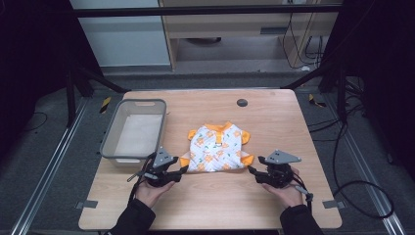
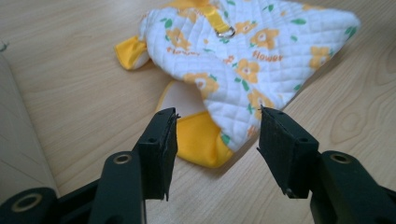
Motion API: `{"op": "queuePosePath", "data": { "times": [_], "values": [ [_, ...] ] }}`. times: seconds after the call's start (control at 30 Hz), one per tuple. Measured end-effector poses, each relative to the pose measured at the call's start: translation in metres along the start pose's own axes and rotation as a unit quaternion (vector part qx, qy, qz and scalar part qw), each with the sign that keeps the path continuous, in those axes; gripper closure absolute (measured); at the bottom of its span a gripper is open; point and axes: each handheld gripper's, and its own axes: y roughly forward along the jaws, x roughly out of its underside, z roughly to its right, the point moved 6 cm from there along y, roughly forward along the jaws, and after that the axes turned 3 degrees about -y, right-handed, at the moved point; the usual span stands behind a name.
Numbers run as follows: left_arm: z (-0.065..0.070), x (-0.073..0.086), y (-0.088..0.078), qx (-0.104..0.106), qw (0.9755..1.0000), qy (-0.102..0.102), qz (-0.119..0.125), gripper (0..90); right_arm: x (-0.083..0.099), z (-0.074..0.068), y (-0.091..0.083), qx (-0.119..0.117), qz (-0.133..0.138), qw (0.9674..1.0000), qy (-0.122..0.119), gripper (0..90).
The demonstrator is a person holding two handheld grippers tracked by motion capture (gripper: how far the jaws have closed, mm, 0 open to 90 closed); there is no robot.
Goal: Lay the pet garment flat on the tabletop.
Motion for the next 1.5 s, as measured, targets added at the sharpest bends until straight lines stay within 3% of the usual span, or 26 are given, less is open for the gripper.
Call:
{"op": "queuePosePath", "data": {
  "times": [0.1, 0.33, 0.53, 0.63, 0.73, 0.87, 1.0, 1.07, 1.17, 1.33, 1.5],
  "values": [
    [0.001, 0.008, 0.009, -0.006, 0.9997, 0.005, -0.023, 46.5, 0.007, -0.001, 0.008, -0.001, -0.014, 0.9999, -0.006, 44.3],
    [0.003, 0.012, 0.022, -0.003, 0.9992, 0.007, -0.039, 46.5, 0.011, -0.007, 0.024, -0.012, -0.026, 0.9994, -0.021, 44.4],
    [0.004, 0.017, 0.030, 0.005, 0.9982, 0.013, -0.058, 53.6, 0.011, -0.017, 0.040, -0.016, -0.041, 0.9971, -0.062, 46.6],
    [0.005, 0.018, 0.035, 0.005, 0.9976, 0.018, -0.066, 58.4, 0.009, -0.019, 0.046, -0.013, -0.046, 0.9965, -0.069, 53.1],
    [0.005, 0.018, 0.036, 0.006, 0.9974, 0.021, -0.068, 65.9, 0.010, -0.020, 0.047, -0.012, -0.055, 0.9953, -0.079, 67.2],
    [0.005, 0.017, 0.034, 0.007, 0.9971, 0.014, -0.075, 76.4, 0.008, -0.021, 0.044, -0.012, -0.053, 0.9953, -0.081, 79.8],
    [0.009, 0.014, 0.028, 0.009, 0.9967, 0.020, -0.078, 82.1, 0.003, -0.025, 0.040, -0.020, -0.049, 0.9952, -0.083, 81.5],
    [0.011, 0.008, 0.022, 0.011, 0.9974, 0.020, -0.068, 82.9, -0.001, -0.026, 0.035, -0.026, -0.040, 0.9959, -0.077, 81.6],
    [0.016, 0.001, 0.006, 0.023, 0.9984, 0.015, -0.049, 83.2, -0.006, -0.029, 0.023, -0.035, -0.023, 0.9969, -0.066, 81.6],
    [0.029, -0.005, -0.024, 0.051, 0.9982, 0.008, -0.030, 83.3, -0.008, -0.037, -0.007, -0.068, 0.001, 0.9969, -0.040, 81.4],
    [0.041, -0.020, -0.038, 0.065, 0.9977, 0.013, -0.017, 83.3, -0.020, -0.040, -0.032, -0.067, 0.040, 0.9969, -0.013, 81.3]
  ]
}}
